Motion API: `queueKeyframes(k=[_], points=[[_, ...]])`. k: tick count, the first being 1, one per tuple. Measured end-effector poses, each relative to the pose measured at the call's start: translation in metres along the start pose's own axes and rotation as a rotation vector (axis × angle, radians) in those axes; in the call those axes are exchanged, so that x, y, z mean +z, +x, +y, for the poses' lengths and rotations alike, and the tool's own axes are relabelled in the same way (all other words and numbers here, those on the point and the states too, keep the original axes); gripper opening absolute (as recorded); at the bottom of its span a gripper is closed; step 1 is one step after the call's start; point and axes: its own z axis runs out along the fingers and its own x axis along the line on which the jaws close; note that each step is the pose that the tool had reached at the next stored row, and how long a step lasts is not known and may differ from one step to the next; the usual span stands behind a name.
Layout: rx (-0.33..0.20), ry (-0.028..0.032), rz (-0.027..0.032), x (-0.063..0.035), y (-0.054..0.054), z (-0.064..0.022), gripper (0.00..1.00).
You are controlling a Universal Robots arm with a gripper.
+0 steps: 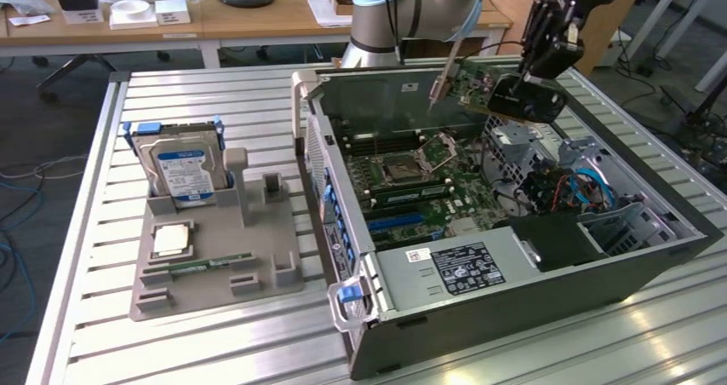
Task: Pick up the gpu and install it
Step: 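Insert the gpu into the slot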
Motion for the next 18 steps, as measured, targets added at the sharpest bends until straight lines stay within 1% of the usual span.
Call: queueKeyframes(k=[13,18], points=[[-0.236,-0.0045,0.0160,0.0001,0.0000,0.0000,0.27],[-0.313,-0.0060,0.0212,0.0002,0.0000,0.0000,0.27]])
